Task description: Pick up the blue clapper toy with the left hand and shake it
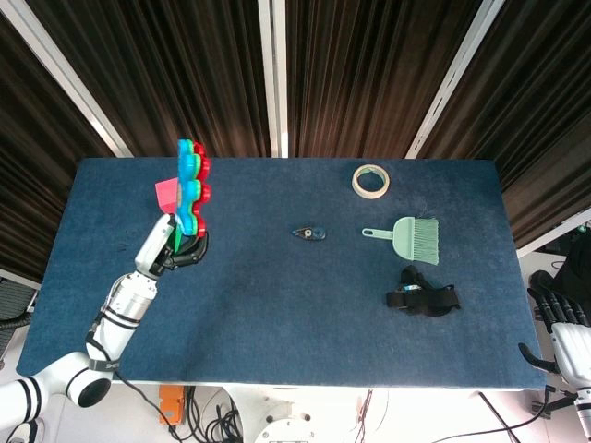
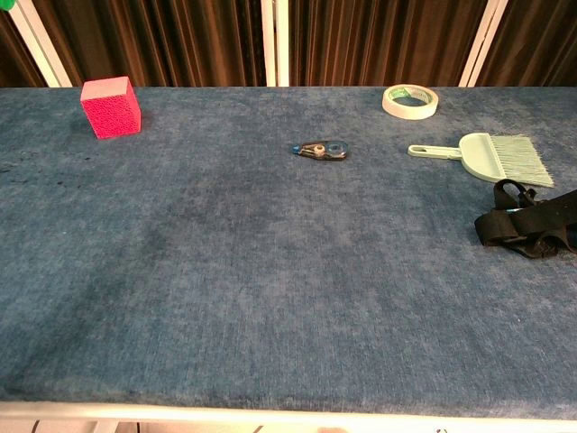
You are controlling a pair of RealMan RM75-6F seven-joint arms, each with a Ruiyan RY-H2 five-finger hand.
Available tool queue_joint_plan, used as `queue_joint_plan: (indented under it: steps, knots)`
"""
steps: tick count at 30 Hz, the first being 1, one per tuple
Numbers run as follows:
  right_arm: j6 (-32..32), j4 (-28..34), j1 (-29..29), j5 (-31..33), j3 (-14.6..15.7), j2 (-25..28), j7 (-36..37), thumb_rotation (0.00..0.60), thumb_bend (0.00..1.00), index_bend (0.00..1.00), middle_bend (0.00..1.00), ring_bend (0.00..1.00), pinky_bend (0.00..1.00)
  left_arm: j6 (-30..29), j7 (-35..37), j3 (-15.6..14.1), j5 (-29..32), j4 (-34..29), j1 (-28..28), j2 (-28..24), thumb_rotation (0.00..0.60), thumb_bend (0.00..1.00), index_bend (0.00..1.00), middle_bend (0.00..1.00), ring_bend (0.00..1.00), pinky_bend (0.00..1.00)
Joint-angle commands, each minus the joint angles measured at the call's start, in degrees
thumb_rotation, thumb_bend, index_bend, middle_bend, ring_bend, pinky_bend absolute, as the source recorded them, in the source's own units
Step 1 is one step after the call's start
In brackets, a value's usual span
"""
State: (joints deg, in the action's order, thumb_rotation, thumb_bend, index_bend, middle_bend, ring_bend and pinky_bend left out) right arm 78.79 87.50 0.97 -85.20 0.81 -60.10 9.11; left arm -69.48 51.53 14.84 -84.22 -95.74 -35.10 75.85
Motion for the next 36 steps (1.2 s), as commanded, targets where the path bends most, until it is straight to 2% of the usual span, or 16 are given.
queue_joint_plan:
  steps: [1,4,7,9,12,15,17,20,22,24,27,30,33,35,36]
  knots:
    - [0.13,0.16,-0.02,-0.03,0.01,0.04,-0.24,0.6,0.21,0.0,0.03,0.0,0.0,5.36,-8.62,-5.39,-5.34,4.13,-1.0,-0.09,0.6,0.66,1.0,1.0,1.0,1.0]
    - [0.17,0.23,-0.1,0.23,-0.04,0.19,-0.37,0.6,0.21,0.0,0.03,0.0,0.0,12.63,-22.55,-11.48,-11.93,9.32,-4.16,-0.37,0.6,0.66,1.0,1.0,1.0,1.0]
    - [0.01,0.18,-0.11,0.4,-0.01,0.21,-0.28,0.6,0.21,0.0,0.03,0.0,0.0,22.49,-36.31,-15.13,-12.7,10.47,-7.09,-0.65,0.6,0.65,1.0,1.0,1.0,1.0]
    - [-0.15,0.02,-0.09,0.43,0.05,0.14,-0.12,0.6,0.21,0.0,0.03,0.0,0.0,27.9,-43.87,-15.86,-10.24,10.18,-8.18,-0.38,0.6,0.65,1.0,1.0,1.0,1.0]
    - [-0.3,-0.42,-0.1,0.56,0.06,-0.01,0.31,0.6,0.21,0.0,0.03,0.0,0.0,32.09,-52.14,-15.48,-5.1,9.58,-8.6,-0.13,0.6,0.66,1.0,1.0,1.0,1.0]
    - [-0.41,-0.93,-0.11,0.76,0.01,-0.07,0.8,0.6,0.21,0.0,0.03,0.0,0.0,32.89,-56.41,-14.58,-0.35,8.22,-8.41,-0.34,0.6,0.65,1.0,1.0,1.0,1.0]
    - [-0.41,-1.16,-0.12,0.83,-0.04,-0.11,1.11,0.6,0.21,0.0,0.03,0.0,0.0,32.2,-56.67,-13.75,1.91,6.96,-8.1,-0.61,0.6,0.65,1.0,1.0,1.0,1.0]
    - [-0.27,-1.44,-0.18,0.75,-0.04,-0.24,1.44,0.6,0.21,0.0,0.03,0.0,0.0,27.02,-48.61,-10.28,4.67,3.99,-6.05,-0.46,0.6,0.65,1.0,1.0,1.0,1.0]
    - [-0.22,-1.55,-0.21,0.63,0.02,-0.32,1.51,0.6,0.21,0.0,0.03,0.0,0.0,20.71,-35.33,-6.26,4.99,1.48,-3.55,0.17,0.6,0.65,1.0,1.0,1.0,1.0]
    - [-0.28,-1.59,-0.22,0.65,0.05,-0.36,1.49,0.6,0.21,0.0,0.03,0.0,0.0,14.69,-18.38,-1.81,4.7,-0.87,-1.2,0.6,0.6,0.65,1.0,1.0,1.0,1.0]
    - [-0.28,-1.51,-0.18,0.62,0.02,-0.38,1.37,0.6,0.21,0.0,0.03,0.0,0.0,8.92,-0.34,2.7,3.85,-2.16,0.9,-0.01,0.6,0.65,1.0,1.0,1.0,1.0]
    - [-0.34,-1.39,-0.08,0.54,0.01,-0.45,1.2,0.6,0.21,0.0,0.03,0.0,0.0,5.63,9.27,5.17,3.99,-3.65,2.29,-1.04,0.6,0.65,1.0,1.0,1.0,1.0]
    - [-0.66,-1.33,0.05,0.55,0.08,-0.58,0.95,0.6,0.21,0.0,0.03,0.0,0.0,4.61,14.96,6.27,4.98,-5.5,3.22,-1.98,0.6,0.65,1.0,1.0,1.0,1.0]
    - [-0.77,-1.31,0.1,0.52,0.12,-0.68,0.82,0.6,0.21,0.0,0.03,0.0,0.0,5.12,15.23,5.65,4.28,-5.37,3.18,-2.47,0.6,0.65,1.0,1.0,1.0,1.0]
    - [-0.76,-1.26,0.11,0.48,0.13,-0.71,0.72,0.6,0.21,0.0,0.03,0.0,0.0,5.49,13.1,4.59,3.01,-4.33,2.87,-2.43,0.6,0.65,1.0,1.0,1.0,1.0]
